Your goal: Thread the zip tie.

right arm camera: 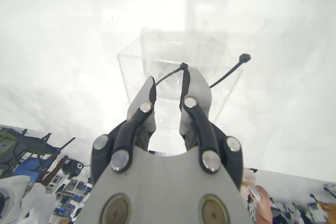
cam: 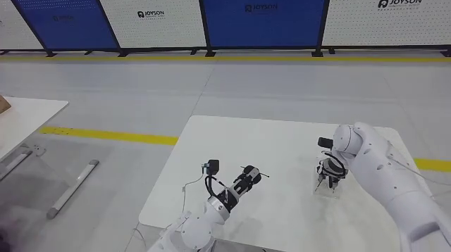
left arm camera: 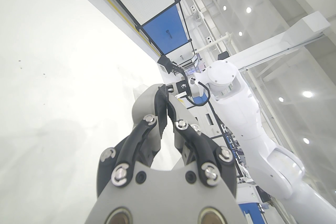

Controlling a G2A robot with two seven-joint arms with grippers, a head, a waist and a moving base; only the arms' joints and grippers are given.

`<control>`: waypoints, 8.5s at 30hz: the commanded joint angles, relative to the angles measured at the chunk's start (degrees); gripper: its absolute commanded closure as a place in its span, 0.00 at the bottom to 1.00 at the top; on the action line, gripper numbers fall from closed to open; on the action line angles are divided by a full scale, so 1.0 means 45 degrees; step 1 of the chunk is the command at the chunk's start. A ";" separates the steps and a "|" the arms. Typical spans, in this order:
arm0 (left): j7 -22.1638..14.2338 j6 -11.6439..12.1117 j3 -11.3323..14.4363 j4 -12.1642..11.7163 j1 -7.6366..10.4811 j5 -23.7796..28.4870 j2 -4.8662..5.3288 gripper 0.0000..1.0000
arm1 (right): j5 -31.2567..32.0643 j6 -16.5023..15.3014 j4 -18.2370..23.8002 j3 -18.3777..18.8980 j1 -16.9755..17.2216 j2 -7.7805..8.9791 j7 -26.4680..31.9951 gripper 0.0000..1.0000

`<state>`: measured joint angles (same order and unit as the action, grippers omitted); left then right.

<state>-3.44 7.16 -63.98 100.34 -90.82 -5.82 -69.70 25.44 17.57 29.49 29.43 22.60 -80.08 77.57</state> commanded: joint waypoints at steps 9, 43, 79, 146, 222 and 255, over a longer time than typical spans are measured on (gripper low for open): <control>0.0000 0.0000 0.0000 0.0000 0.0000 0.0000 0.0000 1.00 | 0.0047 -0.0223 -0.1038 -0.0078 -0.0249 -0.0477 -0.0190 0.91; 0.0000 0.0000 0.0000 0.0000 0.0000 0.0000 0.0000 1.00 | 0.0940 -0.0269 0.6277 0.4177 0.2502 0.2353 -0.0261 1.00; 0.0000 0.0000 0.0000 0.0000 0.0000 0.0000 0.0000 1.00 | 0.1244 -0.0065 1.6578 0.9225 1.0246 0.3986 -0.6044 1.00; 0.1109 0.0012 0.1089 -0.0343 0.0775 -0.2029 -0.0196 1.00 | 0.0435 -0.0098 1.7680 0.8722 1.2419 0.3615 -1.1750 1.00; 0.1764 -0.0638 0.1292 -0.0658 0.1347 -0.1169 -0.0440 1.00 | -0.1658 -0.2379 1.7154 0.7538 1.3716 0.3077 -1.4999 1.00; 0.1764 -0.0638 0.1292 -0.0658 0.1347 -0.1169 -0.0440 1.00 | -0.0853 -0.1503 1.6759 0.6588 1.3512 0.2675 -1.6090 1.00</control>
<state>4.49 4.29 -58.17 97.38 -84.76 -11.08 -71.68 21.64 10.85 104.94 59.06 83.36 -68.04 5.21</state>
